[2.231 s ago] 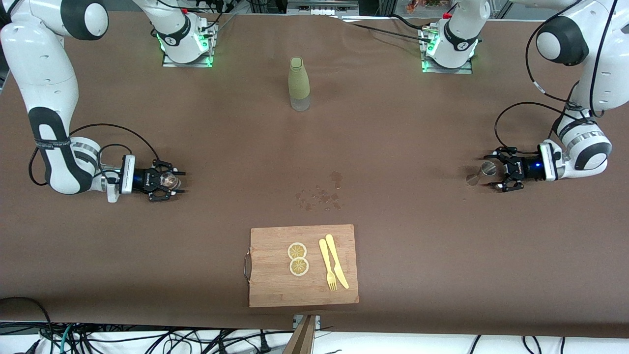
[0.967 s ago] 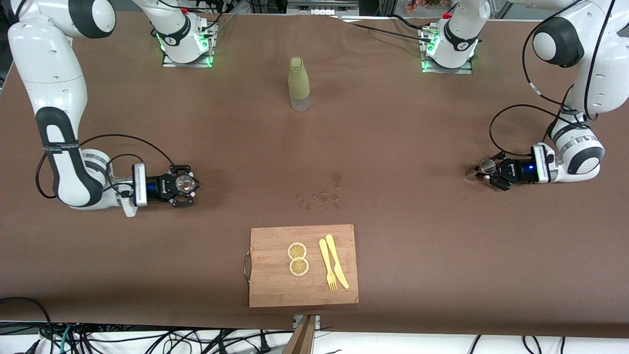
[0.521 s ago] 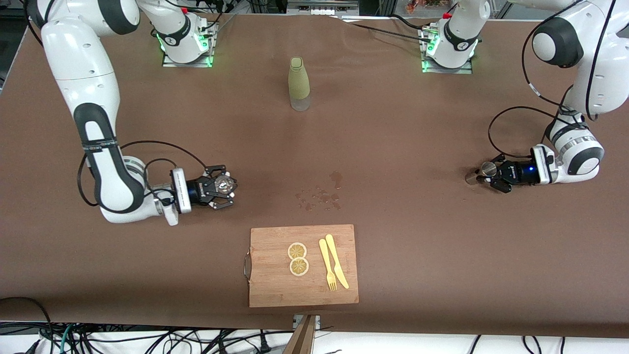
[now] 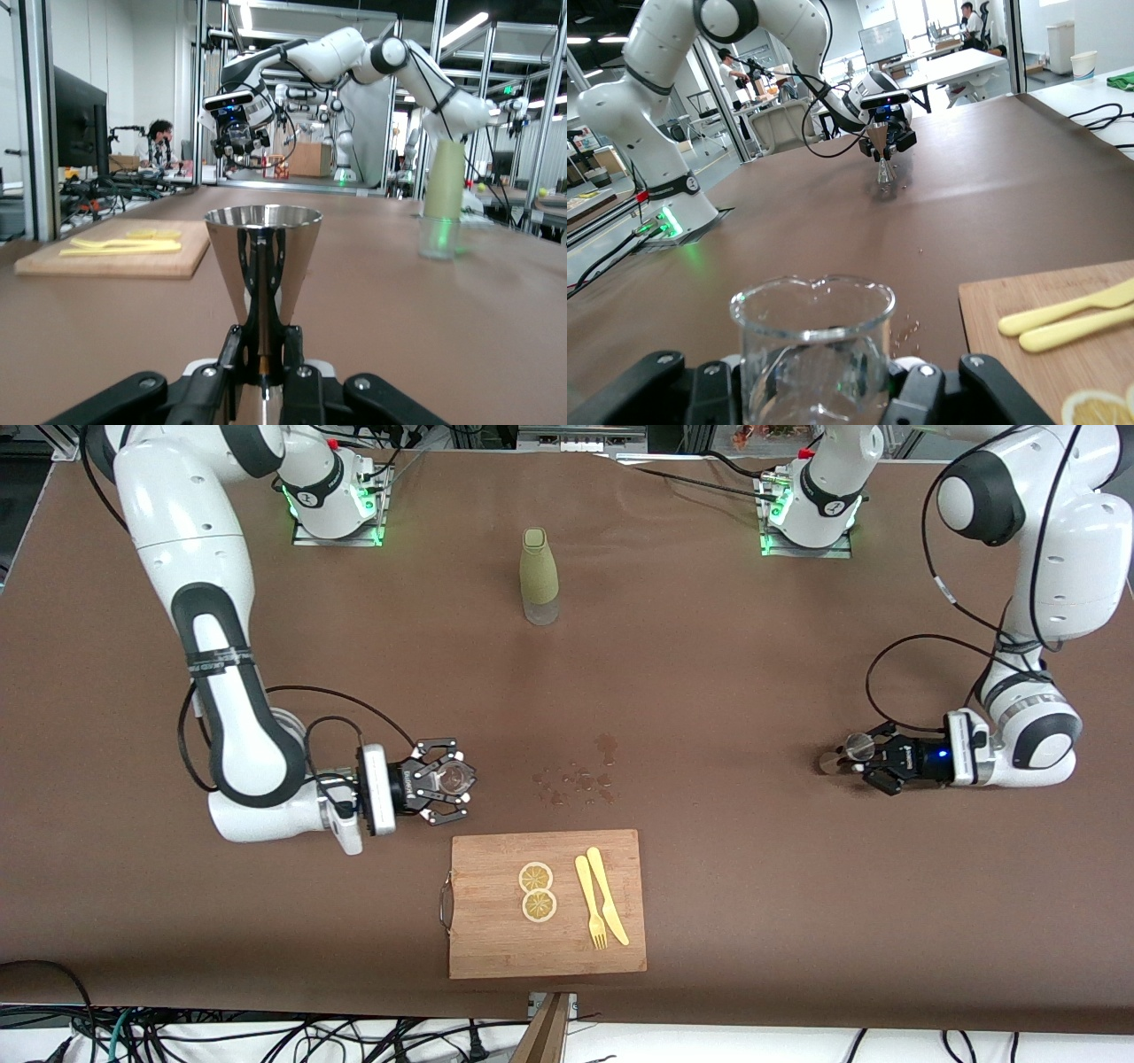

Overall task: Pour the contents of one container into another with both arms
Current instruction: 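Lift the glass with the right gripper while the left gripper carries the jigger, then bring the glass above the jigger held by the left gripper, then tilt the glass with the right gripper to pour into the jigger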

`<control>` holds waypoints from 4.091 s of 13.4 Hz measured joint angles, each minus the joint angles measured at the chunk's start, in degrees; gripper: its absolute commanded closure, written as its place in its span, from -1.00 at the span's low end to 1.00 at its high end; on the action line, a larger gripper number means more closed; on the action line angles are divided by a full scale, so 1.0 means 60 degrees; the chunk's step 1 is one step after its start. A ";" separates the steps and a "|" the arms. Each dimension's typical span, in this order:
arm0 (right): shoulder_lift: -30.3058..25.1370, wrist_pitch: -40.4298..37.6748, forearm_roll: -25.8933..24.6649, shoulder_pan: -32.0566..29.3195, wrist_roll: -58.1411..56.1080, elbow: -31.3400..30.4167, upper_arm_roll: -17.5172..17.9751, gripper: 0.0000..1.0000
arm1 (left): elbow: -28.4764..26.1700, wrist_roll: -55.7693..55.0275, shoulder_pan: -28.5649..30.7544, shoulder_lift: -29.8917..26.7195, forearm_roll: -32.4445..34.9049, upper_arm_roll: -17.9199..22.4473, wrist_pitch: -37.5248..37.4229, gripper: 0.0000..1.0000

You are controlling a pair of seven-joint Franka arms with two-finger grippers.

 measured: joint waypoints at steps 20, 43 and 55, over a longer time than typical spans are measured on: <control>-0.0243 0.2495 -0.3401 0.2441 0.4700 0.1591 -0.0037 1.00 | 0.0244 -0.1823 -0.3788 -0.0041 -0.3313 -0.2955 0.4529 1.00; -0.0244 0.2917 -0.5894 0.3319 0.5925 0.1642 -0.0046 1.00 | 0.0361 -0.1872 -0.4278 0.0062 -0.3435 -0.2937 0.5066 1.00; -0.0421 0.2941 -0.4799 0.3279 0.5913 0.1653 -0.0054 1.00 | 0.0416 -0.1867 -0.4275 0.0097 -0.3435 -0.2877 0.5095 1.00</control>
